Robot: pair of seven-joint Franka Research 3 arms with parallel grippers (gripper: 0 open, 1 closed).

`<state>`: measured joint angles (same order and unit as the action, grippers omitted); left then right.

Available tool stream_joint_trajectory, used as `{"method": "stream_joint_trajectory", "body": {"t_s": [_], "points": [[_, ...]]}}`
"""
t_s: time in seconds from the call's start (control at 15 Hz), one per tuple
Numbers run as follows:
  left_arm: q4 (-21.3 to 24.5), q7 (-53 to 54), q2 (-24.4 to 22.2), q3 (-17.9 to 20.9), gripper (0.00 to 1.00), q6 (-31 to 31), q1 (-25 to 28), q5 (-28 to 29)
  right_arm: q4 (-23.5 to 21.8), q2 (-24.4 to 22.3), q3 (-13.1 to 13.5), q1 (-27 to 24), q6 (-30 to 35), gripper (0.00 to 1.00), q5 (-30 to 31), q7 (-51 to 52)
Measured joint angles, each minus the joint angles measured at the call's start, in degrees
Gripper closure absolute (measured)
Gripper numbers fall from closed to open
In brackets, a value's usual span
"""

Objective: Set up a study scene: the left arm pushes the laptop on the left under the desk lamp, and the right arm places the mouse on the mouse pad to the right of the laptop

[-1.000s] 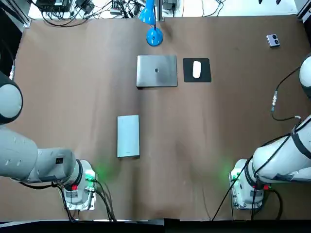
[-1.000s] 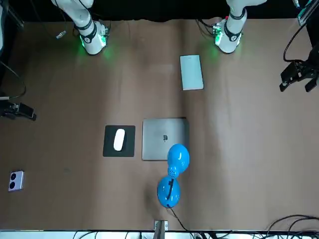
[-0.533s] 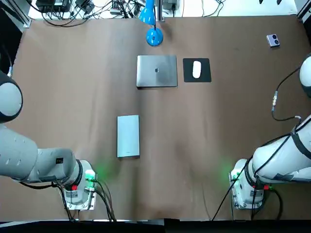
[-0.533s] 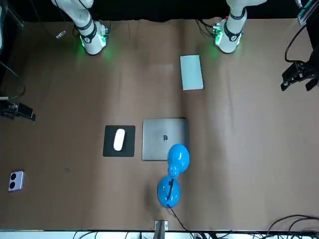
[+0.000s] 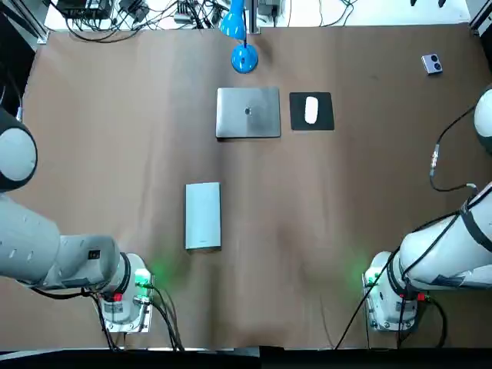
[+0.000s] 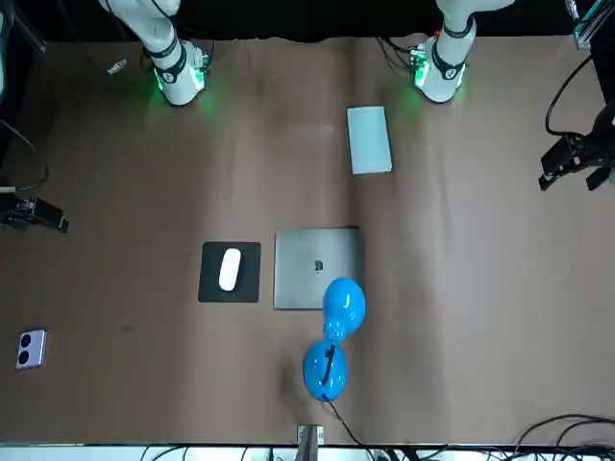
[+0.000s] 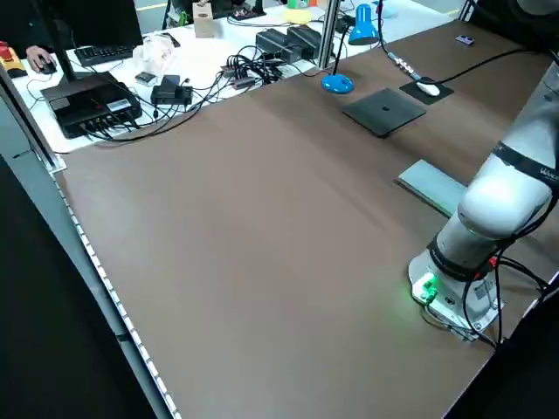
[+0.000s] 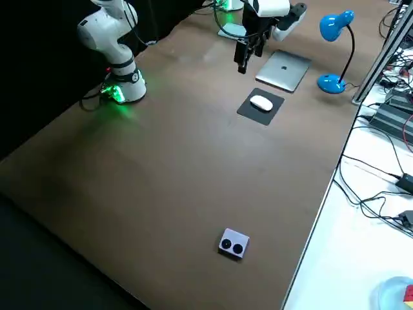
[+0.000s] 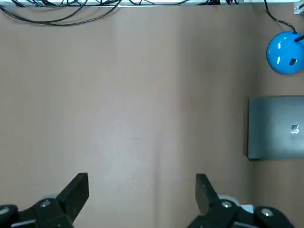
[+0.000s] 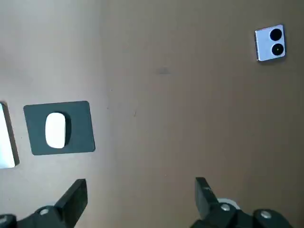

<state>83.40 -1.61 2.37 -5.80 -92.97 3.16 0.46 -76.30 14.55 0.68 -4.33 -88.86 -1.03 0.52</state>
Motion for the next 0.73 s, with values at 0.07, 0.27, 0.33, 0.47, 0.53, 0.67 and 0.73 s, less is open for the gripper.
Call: {"method": "stream_joint_trajectory", "body": {"t_s": [0.07, 0.27, 0.33, 0.47, 0.53, 0.67, 0.73], "points": [[0.0, 0.0, 0.1, 0.0, 0.0, -0.2, 0.0, 0.0, 0.0, 0.0, 0.0, -0.1, 0.0, 0.0, 0.0, 0.0], [0.6, 0.0, 0.1, 0.0, 0.0, -0.2, 0.0, 0.0, 0.0, 0.1, 0.0, -0.3, 0.0, 0.0, 0.0, 0.0], [0.9, 0.0, 0.1, 0.0, 0.0, -0.2, 0.0, 0.0, 0.0, 0.1, 0.0, -0.3, 0.0, 0.0, 0.0, 0.0], [1.2, 0.1, 0.1, 0.0, 0.0, -0.2, 0.0, 0.0, 0.0, 0.1, 0.0, -0.3, 0.0, 0.0, 0.0, 0.0], [1.2, 0.1, 0.1, 0.0, 0.0, -0.3, 0.0, 0.0, 0.0, 0.1, 0.0, -0.3, 0.0, 0.0, 0.0, 0.0], [1.2, 0.2, 0.1, 0.0, 0.0, -0.3, 0.0, 0.0, 0.0, 0.1, 0.0, -0.3, 0.0, 0.0, 0.0, 0.0], [1.2, 0.2, 0.1, 0.0, 0.0, -0.3, 0.0, 0.0, 0.0, 0.1, 0.0, -0.3, 0.0, 0.0, 0.0, 0.0]]}}
